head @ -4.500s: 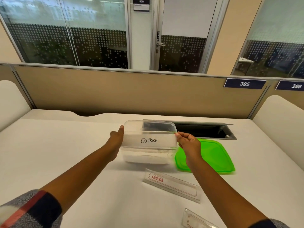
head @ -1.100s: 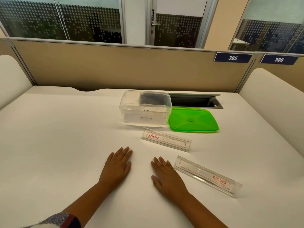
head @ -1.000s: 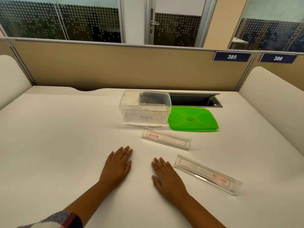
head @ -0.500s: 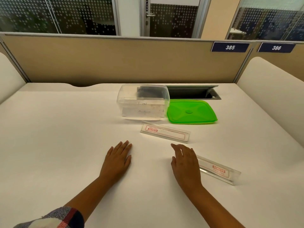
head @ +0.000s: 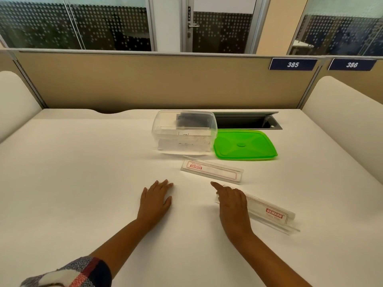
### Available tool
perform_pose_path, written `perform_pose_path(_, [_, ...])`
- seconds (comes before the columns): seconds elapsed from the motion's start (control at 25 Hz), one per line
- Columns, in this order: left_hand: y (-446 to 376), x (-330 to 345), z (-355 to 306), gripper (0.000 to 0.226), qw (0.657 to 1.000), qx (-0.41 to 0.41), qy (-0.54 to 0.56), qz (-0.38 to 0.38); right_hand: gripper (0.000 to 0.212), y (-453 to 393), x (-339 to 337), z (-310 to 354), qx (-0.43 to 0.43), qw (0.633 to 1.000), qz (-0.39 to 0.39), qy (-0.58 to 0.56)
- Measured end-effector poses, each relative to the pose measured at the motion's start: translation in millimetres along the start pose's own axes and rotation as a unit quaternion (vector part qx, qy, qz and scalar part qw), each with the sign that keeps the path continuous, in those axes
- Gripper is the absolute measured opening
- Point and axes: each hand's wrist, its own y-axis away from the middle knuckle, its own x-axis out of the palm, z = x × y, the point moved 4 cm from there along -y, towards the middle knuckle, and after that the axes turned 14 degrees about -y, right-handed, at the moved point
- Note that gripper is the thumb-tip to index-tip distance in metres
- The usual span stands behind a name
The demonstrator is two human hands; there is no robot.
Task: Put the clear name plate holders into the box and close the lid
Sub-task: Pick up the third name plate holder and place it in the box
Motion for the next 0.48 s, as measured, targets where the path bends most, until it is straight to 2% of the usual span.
perform_pose_path(0.12, [-3, -10, -32, 0.049, 0.988, 0.055, 0.141, 0.04, 0.063, -6, 5, 18, -0.032, 0.997, 0.006, -0.073])
perform_pose_path(0.24, [0, -17, -60, 0.044, 0.969, 0.081, 0.221, 0.077, 0.059, -12, 9, 36, -0.06, 0.99, 0.017, -0.13])
perform_pose_path(0.48, [0, -40, -62, 0.025, 0.961, 0.07, 0.266, 0.011, 0.053, -28, 2, 43, -0.075, 0.981, 0.008, -0.181])
